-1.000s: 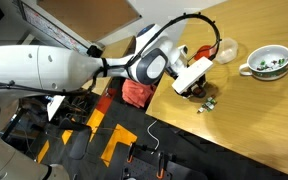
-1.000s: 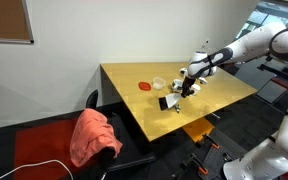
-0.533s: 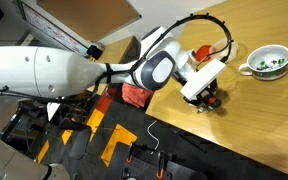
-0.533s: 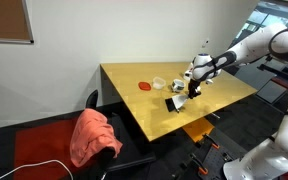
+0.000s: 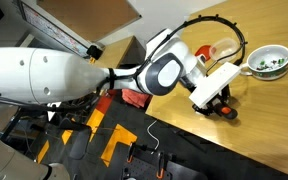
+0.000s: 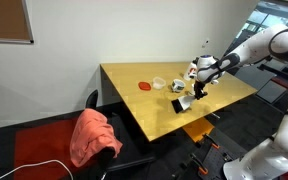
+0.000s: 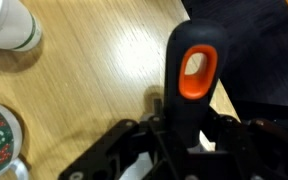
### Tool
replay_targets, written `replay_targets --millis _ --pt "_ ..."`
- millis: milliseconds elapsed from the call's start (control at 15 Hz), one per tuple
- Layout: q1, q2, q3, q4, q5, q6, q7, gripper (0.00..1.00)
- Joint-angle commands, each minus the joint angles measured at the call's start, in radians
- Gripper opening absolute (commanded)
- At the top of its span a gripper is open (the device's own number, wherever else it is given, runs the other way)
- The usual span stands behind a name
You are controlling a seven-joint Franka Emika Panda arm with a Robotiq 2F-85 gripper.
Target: Use the broom to sweep the sweets on the table to the right
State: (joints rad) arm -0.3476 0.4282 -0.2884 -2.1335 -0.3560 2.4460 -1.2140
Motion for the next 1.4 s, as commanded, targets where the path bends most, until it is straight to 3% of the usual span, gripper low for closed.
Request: replay_targets --millis 0,333,600,1067,1333 --pt "-0.015 -0.047 0.022 -0.024 0.013 -0.017 -0.006 0.12" --pt "-0.06 -0.117 0.121 -0.044 0.234 -0.024 -0.092 0.12" --pt "-0.027 -0.135 0.184 -0.022 0.389 -0.019 -0.112 0.12" --pt "0.104 -0.038 0.231 0.042 0.408 0.151 0.147 0.12" --pt "0.13 0.059 0.245 0.095 0.403 0.221 0.333 0.12"
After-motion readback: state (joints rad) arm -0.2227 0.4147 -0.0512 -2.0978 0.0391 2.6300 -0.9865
